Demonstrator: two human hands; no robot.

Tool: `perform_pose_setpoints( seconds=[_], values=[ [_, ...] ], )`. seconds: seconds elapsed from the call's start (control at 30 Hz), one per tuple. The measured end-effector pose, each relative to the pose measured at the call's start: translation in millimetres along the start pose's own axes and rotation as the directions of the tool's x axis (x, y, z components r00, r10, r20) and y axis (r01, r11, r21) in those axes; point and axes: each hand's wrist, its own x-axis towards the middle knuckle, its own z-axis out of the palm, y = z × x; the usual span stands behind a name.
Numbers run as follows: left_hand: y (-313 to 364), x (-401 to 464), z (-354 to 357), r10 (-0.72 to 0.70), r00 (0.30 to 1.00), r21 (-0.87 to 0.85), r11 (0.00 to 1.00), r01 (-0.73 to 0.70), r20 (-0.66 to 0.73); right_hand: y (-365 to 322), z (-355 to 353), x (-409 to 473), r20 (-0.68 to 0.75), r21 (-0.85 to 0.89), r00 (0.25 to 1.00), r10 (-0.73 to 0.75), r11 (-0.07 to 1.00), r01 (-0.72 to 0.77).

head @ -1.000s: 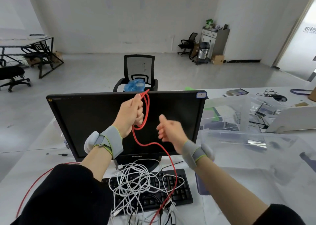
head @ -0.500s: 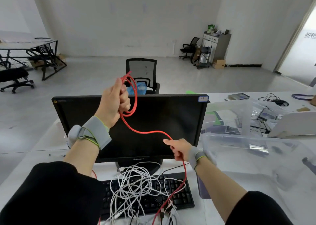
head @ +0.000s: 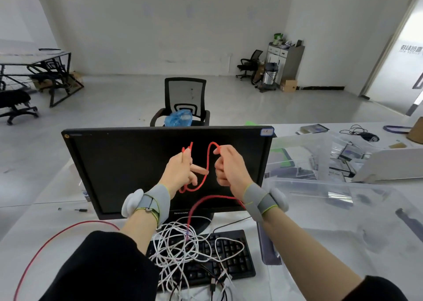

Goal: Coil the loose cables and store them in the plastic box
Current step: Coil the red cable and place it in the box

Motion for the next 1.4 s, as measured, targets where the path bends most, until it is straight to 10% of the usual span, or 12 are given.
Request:
perform_pose_setpoints(
  seconds=[0.2, 0.63, 1.0, 1.4],
  values=[
    [3.5, -3.4, 2.7, 0.0, 1.0, -0.233, 0.973, -0.006, -0.025, 17.8, 9.3, -18.5, 0.137, -0.589, 0.924, -0.357, 0.72, 0.366],
    [9.4, -6.7, -0.1, -0.062, 0.998, -0.408, 0.911, 0.065, 0.021, 33.0, 27.9, -27.0, 0.233, -0.55, 0.93, -0.285, 0.75, 0.368],
    [34.9, -0.4, -30.6, -0.029, 0.998, -0.695, 0.719, -0.019, -0.058, 81.3, 5.0, -48.1, 0.506, -0.499, 0.807, 0.304, 0.866, -0.013],
    [18.0, 2.0, -33.3, -0.108, 0.983, -0.706, 0.707, -0.031, -0.151, 65.2, -11.9, -24.5, 0.327, -0.433, 0.944, -0.044, 0.881, 0.191]
  ],
)
